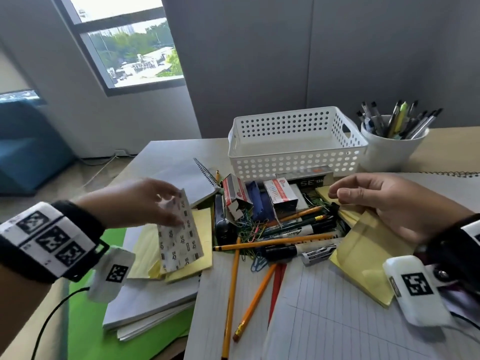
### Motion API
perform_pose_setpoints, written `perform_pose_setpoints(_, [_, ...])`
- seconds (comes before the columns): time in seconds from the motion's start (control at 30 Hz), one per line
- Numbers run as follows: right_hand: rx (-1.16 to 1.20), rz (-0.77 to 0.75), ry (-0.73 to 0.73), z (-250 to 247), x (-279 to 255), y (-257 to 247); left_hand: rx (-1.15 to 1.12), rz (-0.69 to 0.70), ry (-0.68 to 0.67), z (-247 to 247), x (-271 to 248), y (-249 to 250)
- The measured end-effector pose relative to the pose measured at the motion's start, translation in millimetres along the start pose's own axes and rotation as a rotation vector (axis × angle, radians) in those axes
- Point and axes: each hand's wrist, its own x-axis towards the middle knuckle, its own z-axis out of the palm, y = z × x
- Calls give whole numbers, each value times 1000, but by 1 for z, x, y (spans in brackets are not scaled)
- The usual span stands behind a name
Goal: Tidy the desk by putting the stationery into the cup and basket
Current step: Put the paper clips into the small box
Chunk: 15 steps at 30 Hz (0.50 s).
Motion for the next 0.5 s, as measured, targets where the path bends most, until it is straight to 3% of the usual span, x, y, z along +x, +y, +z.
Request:
perform_pose_setpoints(0.1, [-2, -4, -2, -1, 0, 2, 155, 108, 72, 1, 0, 26])
perform_pose_setpoints(0.23, [7, 5, 1, -2, 1, 3, 207, 217, 32, 8, 8, 59])
perform_pose_setpoints(0.37, [-25, 11, -14, -3, -1, 1, 282, 173, 27, 22, 31, 77])
perform_pose_setpoints(0.5, [-23, 21, -8, -1, -2, -1, 177, 151, -63, 25, 44, 92])
